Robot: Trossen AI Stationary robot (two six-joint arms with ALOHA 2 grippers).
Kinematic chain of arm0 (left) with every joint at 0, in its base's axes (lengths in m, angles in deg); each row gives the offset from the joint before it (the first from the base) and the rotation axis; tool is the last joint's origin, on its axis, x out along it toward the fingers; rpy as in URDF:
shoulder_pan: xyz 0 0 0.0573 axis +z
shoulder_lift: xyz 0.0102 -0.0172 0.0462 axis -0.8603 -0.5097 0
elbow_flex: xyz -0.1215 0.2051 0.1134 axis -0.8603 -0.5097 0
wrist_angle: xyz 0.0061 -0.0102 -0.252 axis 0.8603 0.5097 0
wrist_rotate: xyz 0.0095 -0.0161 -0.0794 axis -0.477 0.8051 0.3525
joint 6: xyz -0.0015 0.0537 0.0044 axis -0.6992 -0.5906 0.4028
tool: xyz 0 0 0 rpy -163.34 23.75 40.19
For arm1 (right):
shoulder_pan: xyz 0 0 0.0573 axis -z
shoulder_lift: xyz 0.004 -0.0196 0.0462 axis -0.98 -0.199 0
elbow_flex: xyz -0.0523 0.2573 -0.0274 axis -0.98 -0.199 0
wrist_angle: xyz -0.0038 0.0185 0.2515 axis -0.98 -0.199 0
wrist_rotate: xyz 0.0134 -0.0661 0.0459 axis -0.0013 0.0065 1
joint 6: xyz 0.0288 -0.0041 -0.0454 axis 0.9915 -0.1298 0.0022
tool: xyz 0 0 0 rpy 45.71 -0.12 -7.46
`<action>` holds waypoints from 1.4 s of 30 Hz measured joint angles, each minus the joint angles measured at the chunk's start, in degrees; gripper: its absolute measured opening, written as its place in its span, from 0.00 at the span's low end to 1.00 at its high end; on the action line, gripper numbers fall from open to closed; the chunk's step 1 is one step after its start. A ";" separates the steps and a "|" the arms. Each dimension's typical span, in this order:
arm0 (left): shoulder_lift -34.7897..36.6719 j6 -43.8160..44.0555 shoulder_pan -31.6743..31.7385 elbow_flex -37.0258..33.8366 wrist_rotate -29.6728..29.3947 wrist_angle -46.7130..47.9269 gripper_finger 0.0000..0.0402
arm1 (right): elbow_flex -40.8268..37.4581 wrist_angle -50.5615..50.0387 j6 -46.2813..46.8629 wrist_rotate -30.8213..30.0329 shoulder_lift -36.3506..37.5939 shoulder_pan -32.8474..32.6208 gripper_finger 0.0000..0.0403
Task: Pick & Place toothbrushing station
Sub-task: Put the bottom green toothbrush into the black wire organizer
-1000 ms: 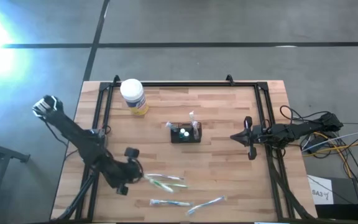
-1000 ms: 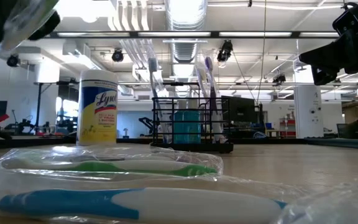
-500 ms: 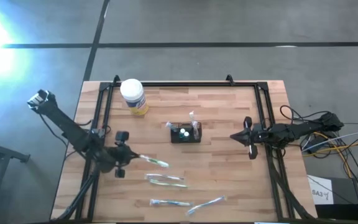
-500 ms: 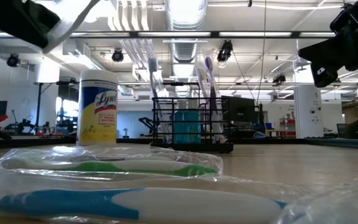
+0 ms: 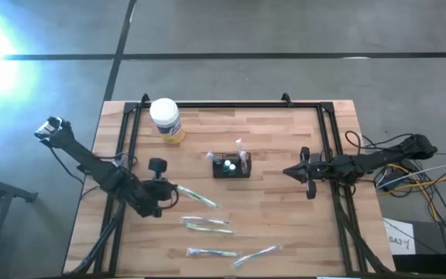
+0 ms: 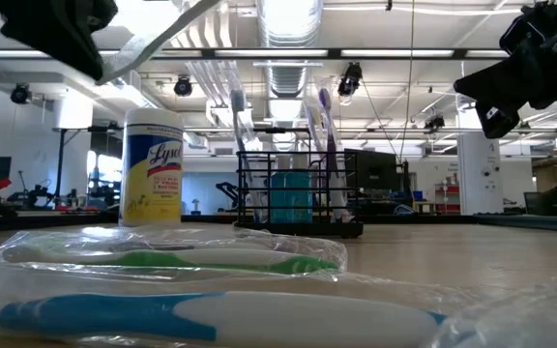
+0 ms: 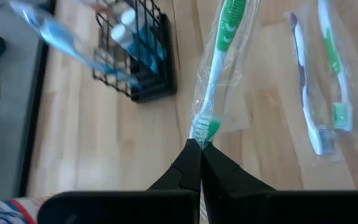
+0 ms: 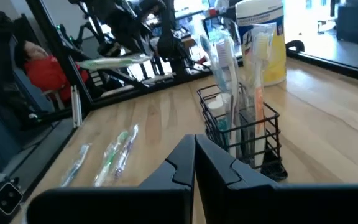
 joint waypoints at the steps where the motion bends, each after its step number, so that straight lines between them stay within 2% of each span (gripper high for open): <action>1: -0.91 -1.02 0.16 1.32 -0.24 0.38 0.01 | 0.89 -0.04 0.01 0.00 -1.11 -0.01 0.02; 6: -5.55 -2.34 2.34 8.47 -0.35 5.17 0.00 | 9.20 -3.04 -1.56 0.00 -8.61 -0.01 0.02; 17: -16.96 -0.90 6.65 23.66 -0.94 16.93 0.00 | 41.11 -34.83 -3.50 -2.73 -30.27 -0.01 0.02; 22: -21.83 -0.71 8.25 29.03 -2.55 19.94 0.00 | 54.61 -44.90 -3.88 -2.73 -40.92 0.01 0.02; 27: -26.03 -1.19 9.69 33.22 -3.99 21.88 0.01 | 65.80 -49.81 -8.45 -2.68 -51.52 -0.15 0.04; 31: -28.24 0.20 10.64 35.39 -6.40 24.08 0.00 | 73.57 -53.50 -10.77 -2.49 -59.07 -0.78 0.13; 37: -28.59 0.42 11.47 35.35 -9.19 24.10 0.00 | 82.97 -60.76 -10.75 -2.56 -69.34 -1.78 0.34; 42: -28.59 0.58 11.74 35.29 -9.64 24.04 0.01 | 88.10 -64.80 -10.07 -8.54 -75.50 -1.89 0.49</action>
